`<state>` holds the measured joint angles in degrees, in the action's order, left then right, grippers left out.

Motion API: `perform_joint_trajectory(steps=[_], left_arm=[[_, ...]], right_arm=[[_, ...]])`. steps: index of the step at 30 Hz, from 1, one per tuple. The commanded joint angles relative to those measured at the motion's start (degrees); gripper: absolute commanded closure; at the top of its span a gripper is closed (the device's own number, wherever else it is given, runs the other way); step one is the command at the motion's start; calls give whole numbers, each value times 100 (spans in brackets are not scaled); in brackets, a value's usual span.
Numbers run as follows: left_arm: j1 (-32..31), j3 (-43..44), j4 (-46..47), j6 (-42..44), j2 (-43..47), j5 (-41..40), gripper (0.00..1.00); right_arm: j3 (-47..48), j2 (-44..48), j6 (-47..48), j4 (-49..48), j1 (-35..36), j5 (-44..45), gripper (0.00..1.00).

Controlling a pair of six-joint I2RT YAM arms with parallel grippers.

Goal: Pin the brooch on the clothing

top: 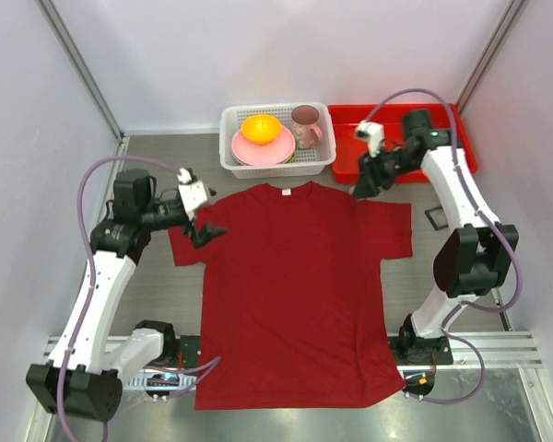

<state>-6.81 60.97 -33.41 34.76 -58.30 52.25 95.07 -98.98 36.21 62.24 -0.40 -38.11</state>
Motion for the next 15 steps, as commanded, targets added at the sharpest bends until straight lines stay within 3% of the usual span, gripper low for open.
perform_joint_trajectory(steps=[1,3,7,15], left_arm=[[-678,-383,-61,1717,530,567,0],[-1031,-454,-17,2051,592,453,4],[-2032,-717,711,1841,592,-144,13],[-3307,-1209,1300,2210,618,-1004,32]], right_arm=[[-313,563,-324,368,1196,-1224,66],[-445,634,-544,307,1603,-1383,66],[-620,809,-799,245,2569,-1830,66],[-1227,933,-1265,-45,3090,-2473,66]])
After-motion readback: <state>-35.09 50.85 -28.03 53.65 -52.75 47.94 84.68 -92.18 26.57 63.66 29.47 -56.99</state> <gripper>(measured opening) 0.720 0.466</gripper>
